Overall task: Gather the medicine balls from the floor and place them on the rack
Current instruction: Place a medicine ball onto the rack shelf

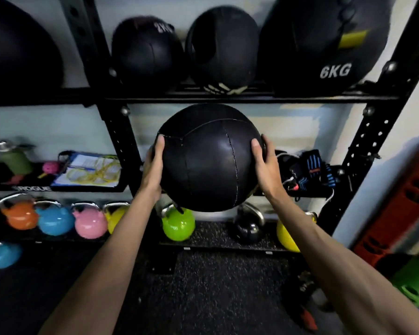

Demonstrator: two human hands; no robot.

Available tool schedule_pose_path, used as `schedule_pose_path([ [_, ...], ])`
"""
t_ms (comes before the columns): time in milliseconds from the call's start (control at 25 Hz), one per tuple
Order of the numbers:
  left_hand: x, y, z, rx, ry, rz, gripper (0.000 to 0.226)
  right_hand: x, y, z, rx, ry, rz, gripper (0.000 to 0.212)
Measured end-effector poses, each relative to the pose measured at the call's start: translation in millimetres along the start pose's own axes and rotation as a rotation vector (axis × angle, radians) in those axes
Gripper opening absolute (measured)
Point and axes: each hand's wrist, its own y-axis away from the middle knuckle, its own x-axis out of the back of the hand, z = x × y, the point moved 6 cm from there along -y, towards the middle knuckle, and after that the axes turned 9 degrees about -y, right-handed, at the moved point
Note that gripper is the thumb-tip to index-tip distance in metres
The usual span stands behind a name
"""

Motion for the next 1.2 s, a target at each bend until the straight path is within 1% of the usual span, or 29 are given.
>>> schedule_pose_path([
  [160, 29, 2, 102, -0.116, 0.041, 0.008, 0.073, -31, -12, -88, 0.194, -0.121, -0.084, 0.076],
  [320, 55, -9, 200, -0.245, 0.068, -0.029, 0.07, -65, -37, -182, 0.425, -0.164, -0.143, 0.083],
  [440, 75, -36, 267, -0.344, 0.092, -0.017, 0.072, -97, -63, -245, 0.602, -0.179, -0.157, 0.077],
  [560, 92, -71, 329, -0.412, 0.085, -0.007, 0.089, -131, -92, -292, 0.699, -0.203, -0.167, 0.07],
  [680, 113, -115, 386, -0.493, 0.098, 0.002, 0.1, -167, -123, -331, 0.789, -0.206, -0.138, 0.069],
  [760, 120, -141, 421, -0.551, 0.098, -0.016, 0.099, -187, -141, -356, 0.849, -0.172, -0.11, 0.07],
  [840, 123, -160, 450, -0.597, 0.131, -0.024, 0.093, -201, -156, -377, 0.893, -0.1, -0.089, 0.078],
  [960, 129, -193, 489, -0.633, 0.195, 0.037, 0.087, -220, -184, -407, 0.965, 0.03, -0.061, 0.09],
  [1080, 123, -225, 515, -0.67, 0.255, 0.108, 0.086, -229, -214, -425, 1.035, 0.097, -0.005, 0.092],
  [1200, 115, -258, 524, -0.688, 0.301, 0.167, 0.086, -236, -245, -432, 1.049, 0.142, 0.035, 0.091],
])
